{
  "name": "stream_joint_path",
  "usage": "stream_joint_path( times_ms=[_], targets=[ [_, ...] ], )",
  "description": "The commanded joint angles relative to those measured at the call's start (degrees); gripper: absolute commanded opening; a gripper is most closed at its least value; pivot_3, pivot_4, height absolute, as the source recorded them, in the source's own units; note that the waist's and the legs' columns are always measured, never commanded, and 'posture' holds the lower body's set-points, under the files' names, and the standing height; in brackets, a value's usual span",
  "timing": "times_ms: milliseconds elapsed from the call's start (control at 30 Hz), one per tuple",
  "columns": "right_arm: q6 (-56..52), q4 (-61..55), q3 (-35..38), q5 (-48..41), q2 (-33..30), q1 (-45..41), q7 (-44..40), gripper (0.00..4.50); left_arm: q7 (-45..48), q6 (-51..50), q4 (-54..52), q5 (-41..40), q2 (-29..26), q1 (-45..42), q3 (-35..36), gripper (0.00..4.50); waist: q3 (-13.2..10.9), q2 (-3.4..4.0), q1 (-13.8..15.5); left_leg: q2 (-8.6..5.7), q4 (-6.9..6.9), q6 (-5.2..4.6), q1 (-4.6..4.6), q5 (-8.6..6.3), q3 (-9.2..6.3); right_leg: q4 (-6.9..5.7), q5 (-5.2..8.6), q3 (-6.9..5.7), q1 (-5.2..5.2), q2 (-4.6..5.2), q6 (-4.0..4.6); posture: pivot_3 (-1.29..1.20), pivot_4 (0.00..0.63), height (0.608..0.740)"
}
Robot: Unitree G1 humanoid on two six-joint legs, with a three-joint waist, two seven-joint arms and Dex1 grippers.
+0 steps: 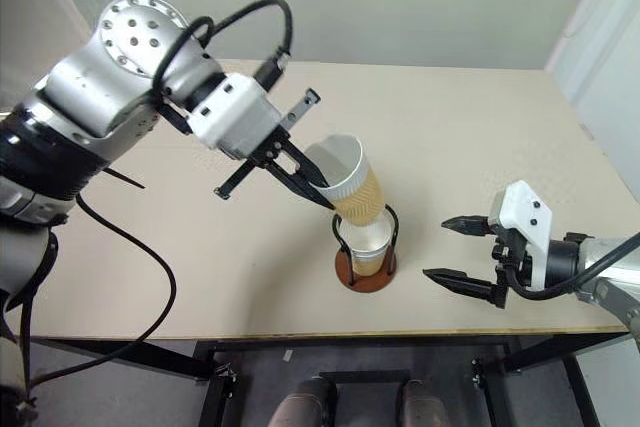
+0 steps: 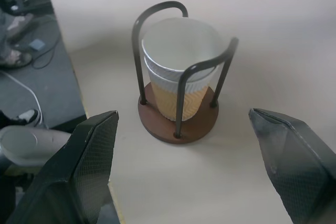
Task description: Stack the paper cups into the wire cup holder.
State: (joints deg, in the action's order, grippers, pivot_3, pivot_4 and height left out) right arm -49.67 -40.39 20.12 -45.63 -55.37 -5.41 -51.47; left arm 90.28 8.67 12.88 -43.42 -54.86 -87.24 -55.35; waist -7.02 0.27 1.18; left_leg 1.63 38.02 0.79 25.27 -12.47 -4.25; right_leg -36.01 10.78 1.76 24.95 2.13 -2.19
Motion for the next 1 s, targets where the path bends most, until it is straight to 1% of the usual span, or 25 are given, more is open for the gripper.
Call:
stream_joint_path(
  times_ms=[33, 200, 333, 433, 533, 633, 700, 767, 867, 933, 1000],
  targets=[
    [-0.68, -3.06, 4.07, -2.09, -0.46, 1.04, 2.49, 4.20, 2.22, 5.51, 2.73, 0.80, 1.39, -3.00, -3.57, 0.02, 0.00, 0.00, 0.14, -0.01, 0.06, -0.01, 0.05, -0.08, 0.02, 0.04, 0.02, -0.02, 0.00, 0.00, -0.03, 0.00, 0.150, 0.740],
    [-1.77, -4.90, 6.00, -3.76, -0.35, 2.70, 5.58, 4.20, 2.22, 8.77, 6.50, 1.18, 5.72, -4.34, -7.53, 0.02, 0.00, -0.01, 0.53, -0.04, 0.21, -0.13, 0.21, -0.33, 0.02, 0.11, -0.02, 0.00, 0.01, 0.05, -0.28, 0.00, 0.150, 0.740],
    [-2.41, -6.36, 7.17, -5.18, -0.28, 4.03, 7.44, 4.20, 2.22, 10.59, 9.10, 2.14, 7.69, -4.66, -8.83, 0.02, 0.00, -0.01, 0.66, -0.06, 0.25, -0.16, 0.23, -0.47, 0.07, 0.14, -0.19, -0.01, 0.01, 0.06, -0.70, 0.00, 0.150, 0.740],
    [-2.45, -7.15, 8.42, -4.44, -0.50, 6.84, 8.31, 4.20, 2.22, 11.59, 9.86, 3.58, 8.99, -4.38, -9.90, 0.02, 0.00, -0.01, 0.80, -0.08, 0.26, -0.17, 0.23, -0.53, 0.06, 0.12, -0.05, 0.00, 0.00, 0.06, -0.95, 0.00, 0.150, 0.740],
    [-2.33, -7.60, 8.74, -5.41, -0.69, 7.12, 9.21, 4.20, 2.22, 12.24, 10.09, 3.41, 8.83, -4.61, -10.81, 0.66, 0.00, -0.01, 0.83, -0.08, 0.28, -0.17, 0.24, -0.60, 0.08, 0.13, -0.02, 0.02, -0.02, 0.06, -0.99, 0.00, 0.150, 0.740],
    [-2.16, -7.51, 8.63, -5.55, -0.89, 7.26, 9.56, 4.20, 2.22, 12.61, 10.04, 3.24, 8.79, -4.67, -10.81, 1.69, 0.00, -0.01, 0.82, -0.09, 0.29, -0.18, 0.23, -0.63, 0.10, 0.13, 0.02, 0.02, -0.02, 0.06, -1.03, 0.00, 0.150, 0.740],
    [-1.82, -7.10, 7.70, -5.44, -1.03, 6.66, 9.56, 4.20, 2.22, 13.23, 12.66, 5.70, 10.50, -3.90, -8.74, 2.33, 0.00, -0.01, 0.87, -0.10, 0.29, -0.18, 0.24, -0.62, 0.09, 0.13, 0.04, 0.02, -0.02, 0.06, -1.06, 0.00, 0.150, 0.740],
    [-1.45, -6.54, 6.48, -5.32, -1.13, 5.69, 9.42, 4.20, 2.22, 13.03, 14.54, 7.28, 11.71, -3.20, -6.70, 2.33, 0.00, -0.01, 0.99, -0.15, 0.33, -0.18, 0.23, -0.63, 0.04, 0.12, 0.08, 0.03, -0.09, 0.06, -1.09, 0.00, 0.150, 0.740],
    [0.25, -3.70, 2.00, -4.29, -1.47, 1.79, 7.42, 4.20, 2.22, 9.62, 16.31, 10.13, 12.30, -0.78, -0.32, 2.33, 0.00, -0.01, 0.94, -0.19, 0.45, -0.24, 0.24, -0.65, 0.06, 0.12, 0.08, 0.06, -0.11, 0.09, -1.11, 0.00, 0.150, 0.740],
    [1.99, -0.32, -2.35, -3.05, -1.38, -2.61, 5.29, 4.20, 2.22, 5.52, 14.50, 11.04, 9.35, 2.50, 4.11, 2.33, 0.02, 0.03, 0.53, -0.24, 0.47, -0.26, 0.21, -0.65, 0.09, 0.12, 0.07, 0.07, -0.13, 0.09, -1.15, 0.00, 0.150, 0.740],
    [3.81, 2.79, -6.05, -1.25, -1.25, -6.08, 3.20, 4.20, 2.22, 0.72, 10.55, 10.72, 5.99, 6.75, 9.07, 2.33, 0.04, 0.10, -0.19, -0.27, 0.47, -0.26, 0.13, -0.65, 0.17, 0.09, 0.05, 0.07, -0.12, 0.06, -1.19, 0.00, 0.150, 0.740]
  ],
)
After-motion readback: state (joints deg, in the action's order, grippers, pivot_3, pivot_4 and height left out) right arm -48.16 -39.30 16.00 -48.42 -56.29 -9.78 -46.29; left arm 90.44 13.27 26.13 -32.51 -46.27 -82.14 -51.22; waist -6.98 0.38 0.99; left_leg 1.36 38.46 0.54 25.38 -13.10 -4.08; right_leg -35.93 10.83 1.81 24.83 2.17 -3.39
